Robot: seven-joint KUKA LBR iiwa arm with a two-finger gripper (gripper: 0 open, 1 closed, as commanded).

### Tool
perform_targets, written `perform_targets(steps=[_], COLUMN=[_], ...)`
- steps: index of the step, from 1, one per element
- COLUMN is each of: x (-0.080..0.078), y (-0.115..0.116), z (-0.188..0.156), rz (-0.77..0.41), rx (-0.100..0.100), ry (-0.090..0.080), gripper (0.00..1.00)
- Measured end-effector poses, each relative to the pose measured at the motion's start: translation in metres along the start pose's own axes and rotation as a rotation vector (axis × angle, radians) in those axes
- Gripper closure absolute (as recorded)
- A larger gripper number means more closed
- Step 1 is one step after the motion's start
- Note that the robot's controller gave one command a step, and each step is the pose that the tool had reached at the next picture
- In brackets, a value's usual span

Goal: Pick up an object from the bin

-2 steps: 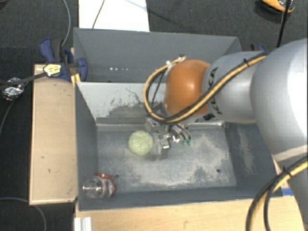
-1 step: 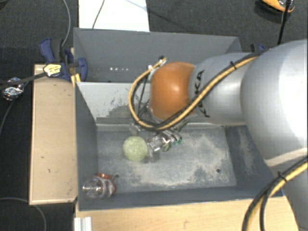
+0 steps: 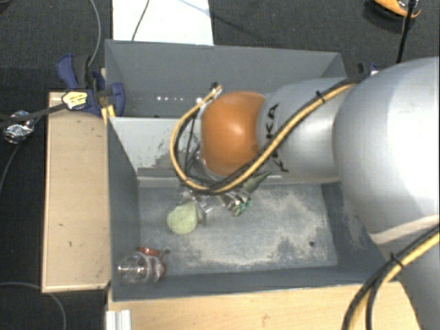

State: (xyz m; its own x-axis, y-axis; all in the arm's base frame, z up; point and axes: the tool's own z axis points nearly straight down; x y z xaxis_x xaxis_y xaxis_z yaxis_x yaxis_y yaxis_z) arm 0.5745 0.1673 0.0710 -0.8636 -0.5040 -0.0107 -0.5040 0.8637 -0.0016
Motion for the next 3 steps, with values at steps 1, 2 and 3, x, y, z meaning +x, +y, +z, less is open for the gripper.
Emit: perform_targets(steps=[1, 2, 3], x=[0.0, 0.003, 0.009], y=[0.0, -0.012, -0.011], z=[0.0, 0.0, 0.0], rz=[0.001, -0.002, 0.011], rx=[0.0, 0.0, 0.0], ry=[0.0, -0.001, -0.002], gripper=[1.0, 1.0, 1.0])
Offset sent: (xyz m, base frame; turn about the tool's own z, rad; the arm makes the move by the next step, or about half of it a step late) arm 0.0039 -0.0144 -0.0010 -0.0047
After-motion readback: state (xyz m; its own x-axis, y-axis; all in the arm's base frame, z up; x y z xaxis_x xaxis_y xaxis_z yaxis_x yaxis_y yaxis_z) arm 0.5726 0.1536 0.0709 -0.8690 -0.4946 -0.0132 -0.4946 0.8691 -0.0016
